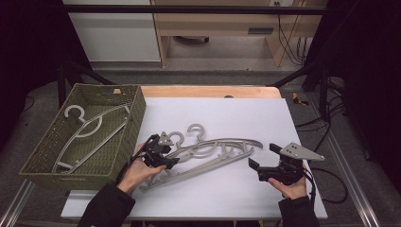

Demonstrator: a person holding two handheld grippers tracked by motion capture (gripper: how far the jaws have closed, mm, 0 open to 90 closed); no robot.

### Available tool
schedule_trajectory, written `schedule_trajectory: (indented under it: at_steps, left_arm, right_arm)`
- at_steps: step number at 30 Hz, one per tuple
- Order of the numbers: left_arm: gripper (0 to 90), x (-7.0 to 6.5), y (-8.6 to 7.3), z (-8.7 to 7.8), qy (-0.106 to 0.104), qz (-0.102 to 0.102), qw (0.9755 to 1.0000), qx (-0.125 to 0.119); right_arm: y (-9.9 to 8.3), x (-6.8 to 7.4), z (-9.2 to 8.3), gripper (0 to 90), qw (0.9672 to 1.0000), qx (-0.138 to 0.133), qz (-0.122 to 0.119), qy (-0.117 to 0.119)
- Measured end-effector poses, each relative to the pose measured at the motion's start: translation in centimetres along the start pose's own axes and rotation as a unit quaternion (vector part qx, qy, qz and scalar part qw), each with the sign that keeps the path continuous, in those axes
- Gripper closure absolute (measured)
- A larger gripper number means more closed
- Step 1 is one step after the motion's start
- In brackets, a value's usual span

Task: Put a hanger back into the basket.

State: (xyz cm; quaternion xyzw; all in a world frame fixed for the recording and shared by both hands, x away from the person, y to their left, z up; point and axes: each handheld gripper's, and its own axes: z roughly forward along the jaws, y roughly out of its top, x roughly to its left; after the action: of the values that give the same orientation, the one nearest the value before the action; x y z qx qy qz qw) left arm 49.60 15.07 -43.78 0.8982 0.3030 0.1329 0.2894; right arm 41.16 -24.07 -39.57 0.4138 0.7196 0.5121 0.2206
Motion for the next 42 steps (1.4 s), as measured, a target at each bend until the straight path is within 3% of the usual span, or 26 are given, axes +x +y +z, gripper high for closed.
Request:
schedule_trajectory:
  at_steps: [8,17,24,34,38,42]
  left_arm:
    - [62.0,-0.1,-0.1,1.1,0.005,0.006,0.9998,0.018]
    - [77.7,-0.4,-0.1,1.3,0.013,0.007,0.9997,0.021]
    - [81.0,-0.6,-0.1,1.1,0.02,0.009,0.9996,0.02]
    - [81.7,-1.2,0.0,-0.5,0.024,0.002,0.9996,-0.017]
    - [81.8,-0.9,0.0,-1.6,0.001,-0.015,0.999,-0.043]
    - [81.9,-0.9,0.0,-2.2,-0.001,-0.02,0.9982,-0.056]
  right_arm:
    - [-0.1,0.0,0.1,3.5,1.0,0.004,0.0,0.0]
    - [-0.1,0.0,0.2,3.6,1.0,0.007,-0.002,0.002]
    - [-0.1,0.0,0.2,3.6,1.0,0.007,0.0,0.003]
    - [-0.1,0.1,0.2,3.6,1.0,0.007,-0.002,0.003]
    - [-0.1,0.1,0.2,3.6,1.0,0.006,-0.002,0.003]
    - [-0.1,0.1,0.1,3.7,1.0,0.005,-0.002,0.003]
